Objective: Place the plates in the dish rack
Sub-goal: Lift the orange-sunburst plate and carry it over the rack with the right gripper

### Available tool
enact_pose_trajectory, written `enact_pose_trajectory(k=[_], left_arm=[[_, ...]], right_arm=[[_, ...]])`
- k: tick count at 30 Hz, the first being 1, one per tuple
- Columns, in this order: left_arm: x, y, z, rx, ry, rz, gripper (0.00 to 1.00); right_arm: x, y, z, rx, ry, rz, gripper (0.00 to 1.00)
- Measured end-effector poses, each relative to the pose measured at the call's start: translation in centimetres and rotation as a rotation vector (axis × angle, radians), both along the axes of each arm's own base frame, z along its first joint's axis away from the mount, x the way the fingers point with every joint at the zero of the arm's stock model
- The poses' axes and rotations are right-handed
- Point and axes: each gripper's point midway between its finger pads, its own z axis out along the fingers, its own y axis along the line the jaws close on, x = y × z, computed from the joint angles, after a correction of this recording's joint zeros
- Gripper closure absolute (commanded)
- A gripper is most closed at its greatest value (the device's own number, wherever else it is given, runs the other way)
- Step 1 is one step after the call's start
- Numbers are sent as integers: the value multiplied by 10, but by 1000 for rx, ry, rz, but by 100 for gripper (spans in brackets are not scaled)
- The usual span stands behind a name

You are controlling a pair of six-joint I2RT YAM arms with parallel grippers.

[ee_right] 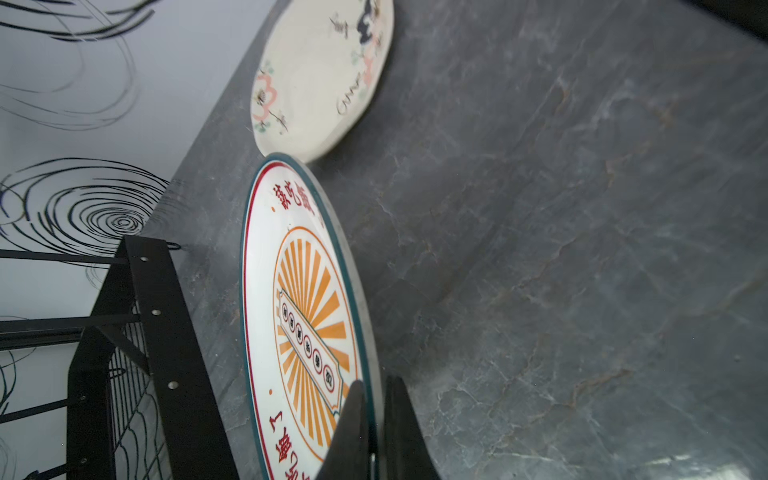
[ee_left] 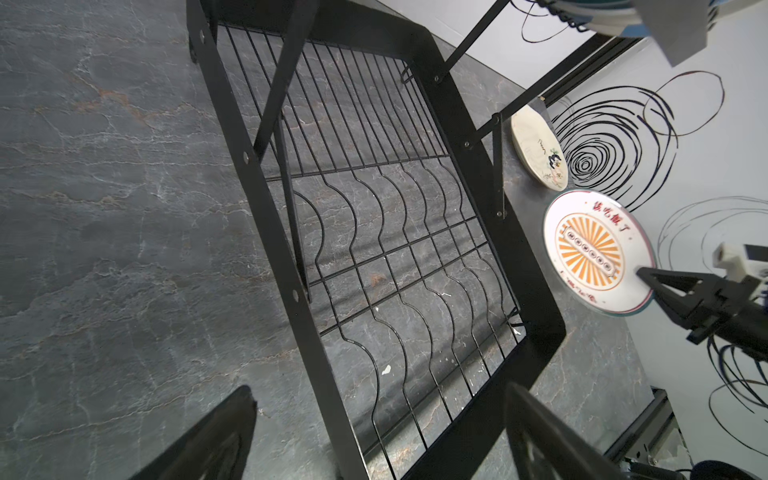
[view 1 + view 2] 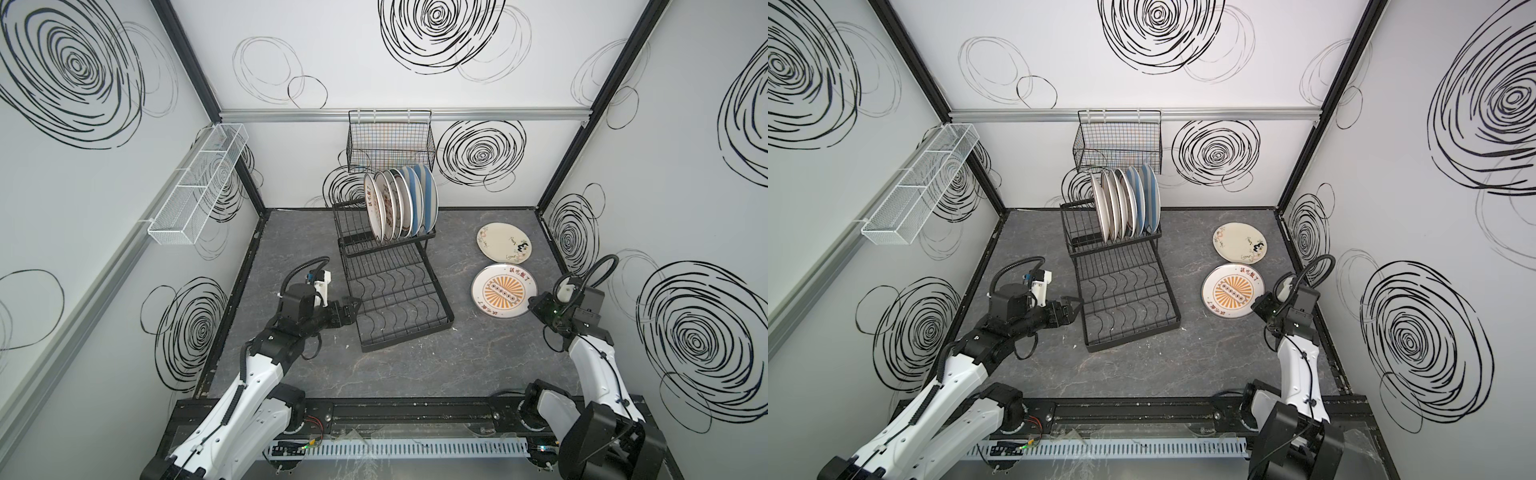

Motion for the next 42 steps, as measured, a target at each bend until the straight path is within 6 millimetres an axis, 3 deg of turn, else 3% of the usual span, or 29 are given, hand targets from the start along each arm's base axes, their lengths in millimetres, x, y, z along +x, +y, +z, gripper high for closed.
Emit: enact_pose_trajectory(k=[4, 12, 15, 19, 24, 29, 32, 38, 42], left_arm=[[0, 0, 0, 0, -1, -3, 4], [0, 0, 0, -2, -1, -3, 4], [2, 3, 2, -8, 0, 5, 4], [8, 15, 6, -20, -4, 46, 4], [15, 34, 11, -47, -9, 105, 4], [18, 46, 13, -69, -7, 135, 4], [19, 49, 13, -76, -5, 135, 4], [22, 54, 20, -65, -24, 134, 4], [23, 58, 22, -57, -31, 143, 4]], right_arm=[[15, 12, 68, -98, -104, 38, 100], [36, 107, 245, -207, -418, 216, 100], [38, 139, 290, -205, -498, 255, 100], [44, 182, 335, -215, -570, 290, 100], [46, 256, 388, -257, -675, 342, 100], [35, 321, 416, -329, -756, 361, 100], [30, 354, 419, -400, -781, 330, 100], [27, 406, 386, -599, -756, 250, 100], [34, 422, 360, -721, -710, 193, 100]])
